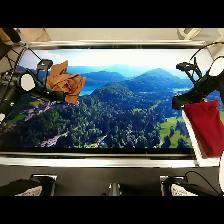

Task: Fold the shirts.

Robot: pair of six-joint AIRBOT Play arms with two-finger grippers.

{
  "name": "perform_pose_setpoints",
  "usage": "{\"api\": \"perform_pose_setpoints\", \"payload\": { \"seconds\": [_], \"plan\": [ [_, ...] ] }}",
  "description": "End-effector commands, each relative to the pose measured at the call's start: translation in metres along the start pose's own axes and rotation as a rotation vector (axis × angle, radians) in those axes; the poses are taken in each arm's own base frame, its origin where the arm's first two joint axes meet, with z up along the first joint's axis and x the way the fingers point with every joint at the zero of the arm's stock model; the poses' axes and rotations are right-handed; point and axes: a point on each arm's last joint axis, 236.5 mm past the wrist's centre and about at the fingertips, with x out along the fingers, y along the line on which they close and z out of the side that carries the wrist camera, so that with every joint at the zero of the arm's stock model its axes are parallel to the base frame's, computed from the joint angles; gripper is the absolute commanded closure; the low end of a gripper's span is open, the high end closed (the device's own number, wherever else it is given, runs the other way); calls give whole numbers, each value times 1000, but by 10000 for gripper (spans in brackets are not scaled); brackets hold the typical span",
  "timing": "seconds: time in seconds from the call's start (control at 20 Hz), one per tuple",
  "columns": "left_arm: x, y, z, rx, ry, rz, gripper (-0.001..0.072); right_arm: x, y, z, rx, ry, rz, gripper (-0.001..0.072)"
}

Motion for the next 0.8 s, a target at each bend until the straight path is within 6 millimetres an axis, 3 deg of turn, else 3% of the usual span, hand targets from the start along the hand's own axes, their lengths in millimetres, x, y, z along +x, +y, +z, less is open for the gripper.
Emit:
{"api": "perform_pose_setpoints", "payload": {
  "seconds": [0.0,0.1,0.2,0.45,0.55,0.65,0.75],
  "plan": [
    [0,0,0,1,-1,0,145,0,0,0,0,0,0,99],
    [0,0,0,1,-1,0,145,0,0,0,0,-1,0,99],
    [1,-1,7,-25,-30,-5,146,-1,-7,15,0,-65,-30,99],
    [6,-16,48,-204,-183,-80,146,-3,-16,31,-1,-132,-69,98],
    [1,-14,81,-210,-320,-101,139,-5,-23,42,-14,-179,-99,98],
    [-1,0,115,-274,-419,-109,93,-8,-30,55,-15,-232,-129,98],
    [22,41,136,-363,-379,-62,78,-10,-33,62,-15,-263,-142,98]
  ]
}}
